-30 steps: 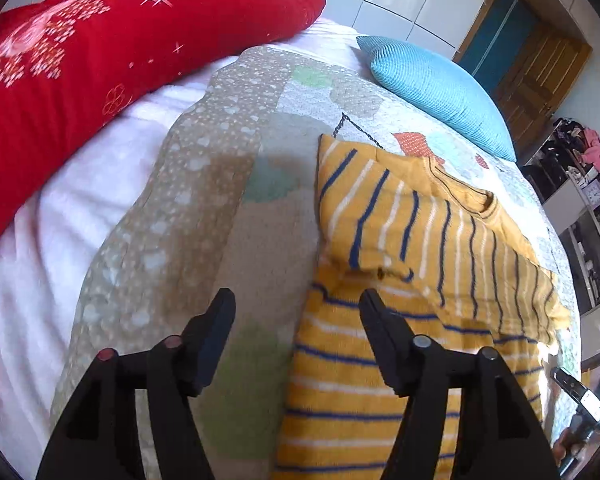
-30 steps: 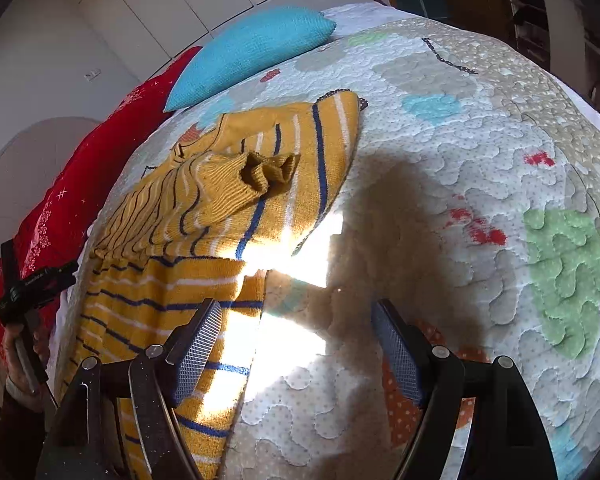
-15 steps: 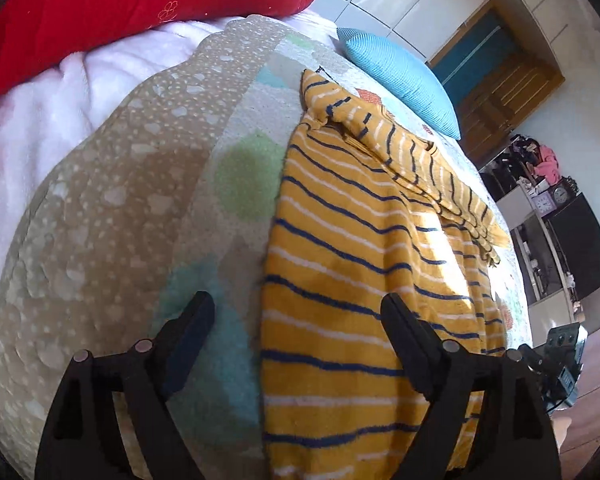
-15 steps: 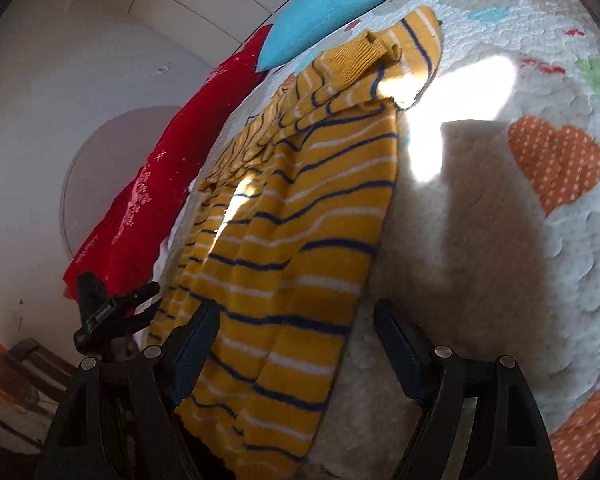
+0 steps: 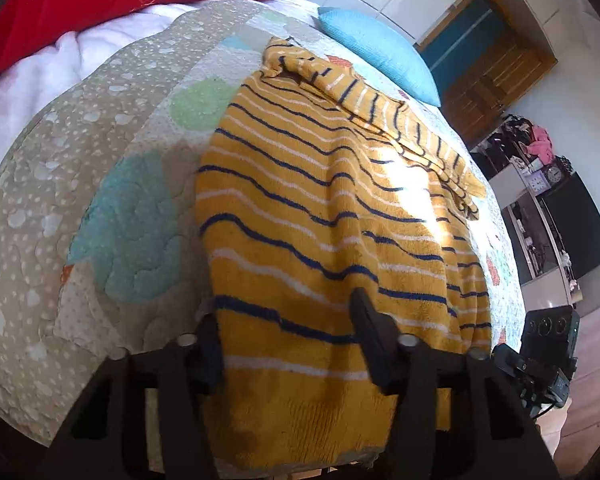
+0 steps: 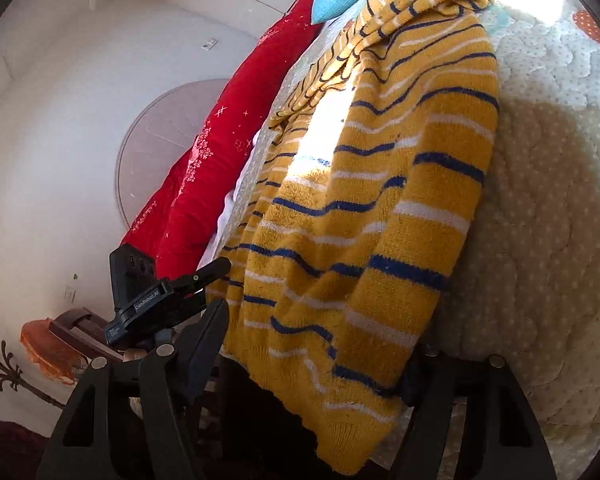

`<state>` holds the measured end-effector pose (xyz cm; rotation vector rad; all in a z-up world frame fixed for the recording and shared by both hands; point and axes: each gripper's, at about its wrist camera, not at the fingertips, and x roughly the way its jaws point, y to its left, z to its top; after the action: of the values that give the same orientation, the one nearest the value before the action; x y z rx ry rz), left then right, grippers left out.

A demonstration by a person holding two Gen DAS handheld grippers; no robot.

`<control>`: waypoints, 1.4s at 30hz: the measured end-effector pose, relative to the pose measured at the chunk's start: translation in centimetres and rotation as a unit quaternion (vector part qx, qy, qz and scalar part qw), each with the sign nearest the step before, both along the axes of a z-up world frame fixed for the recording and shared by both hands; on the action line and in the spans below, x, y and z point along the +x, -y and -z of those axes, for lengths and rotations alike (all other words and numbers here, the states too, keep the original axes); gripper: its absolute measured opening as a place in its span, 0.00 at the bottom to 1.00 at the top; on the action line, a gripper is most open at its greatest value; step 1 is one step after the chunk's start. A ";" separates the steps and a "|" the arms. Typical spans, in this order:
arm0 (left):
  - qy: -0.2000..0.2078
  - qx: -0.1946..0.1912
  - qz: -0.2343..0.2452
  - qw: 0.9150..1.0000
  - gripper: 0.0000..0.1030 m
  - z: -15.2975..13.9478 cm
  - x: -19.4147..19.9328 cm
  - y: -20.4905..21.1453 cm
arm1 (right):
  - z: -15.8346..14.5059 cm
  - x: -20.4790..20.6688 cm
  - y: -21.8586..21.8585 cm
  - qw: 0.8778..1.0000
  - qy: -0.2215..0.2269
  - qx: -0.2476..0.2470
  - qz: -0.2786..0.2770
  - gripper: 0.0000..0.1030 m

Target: Fold small clothes

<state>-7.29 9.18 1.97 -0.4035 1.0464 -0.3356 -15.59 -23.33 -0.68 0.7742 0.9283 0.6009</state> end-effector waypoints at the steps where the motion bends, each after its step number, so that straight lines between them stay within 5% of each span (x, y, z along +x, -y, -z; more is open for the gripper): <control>1: -0.008 0.004 -0.013 1.000 0.28 0.2 0.1 -0.2 | 0.0 -0.1 0.1 1.000 -0.005 -0.010 0.006 0.52; 2: -0.018 0.011 -0.026 0.999 0.15 0.4 0.3 -0.5 | 0.2 -0.1 0.2 1.000 -0.010 -0.024 0.013 0.44; 4: -0.032 0.003 -0.042 0.999 0.11 0.5 0.7 -1.0 | 0.6 0.0 0.7 0.999 -0.023 -0.038 0.030 0.18; 6: -0.037 0.006 -0.051 0.998 0.08 0.3 0.7 -0.8 | 1.2 0.2 1.6 0.999 -0.034 -0.016 0.032 0.12; 12: -0.013 0.016 -0.035 0.999 0.07 -2.4 -2.4 1.2 | -0.1 -1.3 4.3 0.998 -0.018 0.053 0.015 0.10; 19: -0.024 -0.022 -0.025 0.999 0.07 -1.6 -7.5 1.5 | -1.7 -6.2 7.1 0.998 -0.002 0.051 0.027 0.10; 26: -0.032 -0.054 -0.043 0.997 0.07 -1.0 -6.4 -0.2 | -1.5 -5.8 8.2 0.997 -0.022 0.055 0.042 0.10; 36: 0.047 -0.089 -0.054 0.993 0.07 -6.7 5.4 0.7 | -10.7 3.9 9.7 0.995 0.084 -0.004 0.062 0.10; 42: -0.006 -0.095 -0.068 0.993 0.07 -5.3 19.4 3.5 | -12.4 16.1 10.3 0.990 0.067 -0.057 0.109 0.12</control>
<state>12.12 5.63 7.28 -0.6454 0.9956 -0.3122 0.49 -33.62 11.72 0.7126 0.7373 0.4001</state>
